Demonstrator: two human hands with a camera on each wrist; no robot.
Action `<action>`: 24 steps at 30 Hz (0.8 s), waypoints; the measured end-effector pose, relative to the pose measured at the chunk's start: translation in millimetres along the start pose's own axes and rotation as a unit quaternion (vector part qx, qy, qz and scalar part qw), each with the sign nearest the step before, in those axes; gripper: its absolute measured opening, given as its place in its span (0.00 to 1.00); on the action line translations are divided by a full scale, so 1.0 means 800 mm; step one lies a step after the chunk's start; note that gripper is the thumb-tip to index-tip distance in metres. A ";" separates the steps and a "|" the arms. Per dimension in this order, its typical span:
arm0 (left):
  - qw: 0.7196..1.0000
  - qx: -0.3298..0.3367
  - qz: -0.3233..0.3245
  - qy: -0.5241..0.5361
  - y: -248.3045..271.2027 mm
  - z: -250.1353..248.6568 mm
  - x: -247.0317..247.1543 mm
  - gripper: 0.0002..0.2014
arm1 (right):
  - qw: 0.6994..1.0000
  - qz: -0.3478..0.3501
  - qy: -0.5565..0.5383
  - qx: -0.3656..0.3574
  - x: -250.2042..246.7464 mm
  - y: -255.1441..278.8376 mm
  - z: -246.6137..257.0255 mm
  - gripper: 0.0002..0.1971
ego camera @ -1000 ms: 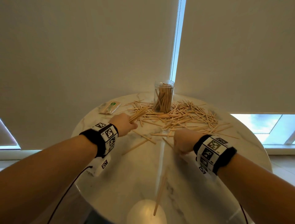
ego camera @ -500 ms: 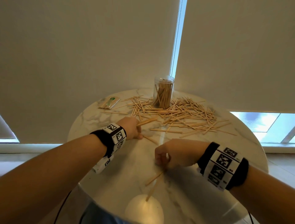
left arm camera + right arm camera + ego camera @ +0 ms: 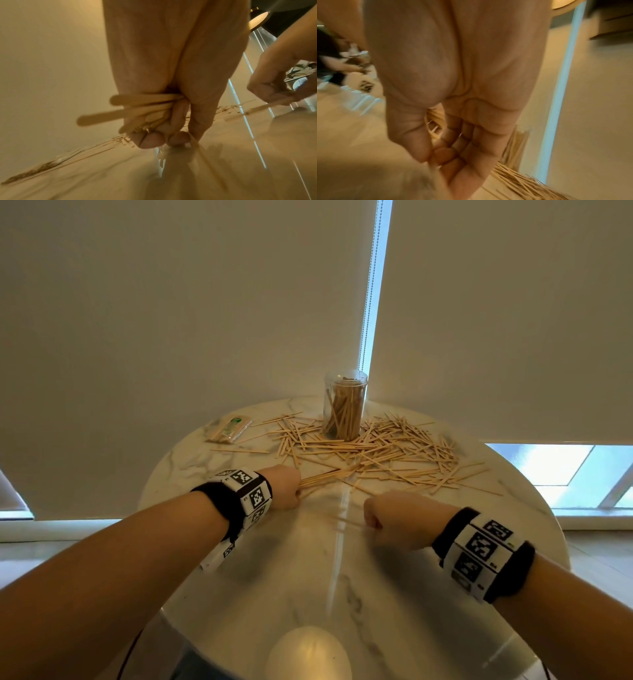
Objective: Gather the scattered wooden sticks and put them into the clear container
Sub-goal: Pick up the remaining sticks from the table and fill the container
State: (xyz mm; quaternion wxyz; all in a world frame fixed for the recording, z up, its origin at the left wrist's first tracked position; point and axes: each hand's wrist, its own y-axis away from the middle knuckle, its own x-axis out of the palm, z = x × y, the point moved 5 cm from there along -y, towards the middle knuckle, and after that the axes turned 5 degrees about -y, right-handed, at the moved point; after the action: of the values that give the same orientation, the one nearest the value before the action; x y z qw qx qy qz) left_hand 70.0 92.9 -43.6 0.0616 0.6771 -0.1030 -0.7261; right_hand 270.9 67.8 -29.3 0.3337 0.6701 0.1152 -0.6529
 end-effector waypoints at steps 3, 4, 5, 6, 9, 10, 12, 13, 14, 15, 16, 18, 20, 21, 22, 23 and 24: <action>1.000 -0.004 -0.020 0.023 -0.010 0.001 -0.008 0.15 | 0.992 -0.099 -0.058 0.044 -0.023 -0.018 -0.037 0.03; 0.998 -0.008 -0.032 0.045 -0.013 0.000 -0.012 0.14 | 0.989 -0.119 -0.062 0.056 -0.028 -0.025 -0.048 0.03; 0.996 -0.012 -0.049 0.070 -0.018 -0.001 -0.016 0.12 | 0.988 -0.125 -0.060 0.069 -0.029 -0.031 -0.058 0.04; 0.993 -0.014 -0.068 0.096 -0.022 -0.003 -0.021 0.11 | 0.988 -0.121 -0.054 0.080 -0.029 -0.037 -0.065 0.04; 0.980 -0.008 -0.137 0.143 -0.035 -0.011 -0.031 0.10 | 0.991 -0.086 -0.021 0.097 -0.020 -0.050 -0.076 0.07; 0.977 0.006 -0.154 0.150 -0.040 -0.015 -0.032 0.10 | 0.992 -0.083 -0.020 0.095 -0.019 -0.053 -0.078 0.09; 0.974 0.052 -0.159 0.153 -0.053 -0.027 -0.031 0.11 | 0.993 -0.078 -0.019 0.084 -0.018 -0.057 -0.079 0.12; 0.974 0.075 -0.154 0.146 -0.059 -0.035 -0.030 0.11 | 0.994 -0.074 -0.014 0.080 -0.019 -0.059 -0.080 0.13; 0.975 0.094 -0.151 0.134 -0.063 -0.044 -0.031 0.12 | 0.994 -0.071 -0.008 0.078 -0.020 -0.061 -0.081 0.14; 0.975 0.107 -0.152 0.120 -0.068 -0.051 -0.032 0.12 | 0.995 -0.071 -0.001 0.075 -0.021 -0.062 -0.083 0.13; 0.976 0.116 -0.149 0.107 -0.072 -0.057 -0.033 0.11 | 0.995 -0.072 0.006 0.071 -0.022 -0.063 -0.085 0.12; 0.981 0.121 -0.126 0.081 -0.079 -0.067 -0.032 0.09 | 0.995 -0.072 0.012 0.063 -0.022 -0.064 -0.090 0.09; 0.986 0.110 -0.106 0.071 -0.083 -0.069 -0.027 0.05 | 0.996 -0.066 0.016 0.062 -0.021 -0.064 -0.091 0.08; 0.987 0.104 -0.105 0.066 -0.085 -0.069 -0.026 0.03 | 0.996 -0.065 0.023 0.059 -0.021 -0.064 -0.091 0.08; 0.988 0.101 -0.106 0.055 -0.084 -0.070 -0.027 0.02 | 0.996 -0.065 0.030 0.056 -0.021 -0.063 -0.090 0.08; 0.989 0.098 -0.104 0.043 -0.082 -0.071 -0.026 0.03 | 0.996 -0.066 0.036 0.053 -0.021 -0.062 -0.089 0.09; 0.990 0.093 -0.100 0.033 -0.081 -0.071 -0.025 0.06 | 0.996 -0.064 0.039 0.050 -0.021 -0.061 -0.087 0.10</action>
State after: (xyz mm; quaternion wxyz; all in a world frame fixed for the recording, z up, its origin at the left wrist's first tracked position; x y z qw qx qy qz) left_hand 131.3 156.6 -42.6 -0.0709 0.7100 -0.0999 -0.6935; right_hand 295.5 150.9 -33.4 0.2526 0.7025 0.1376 -0.6510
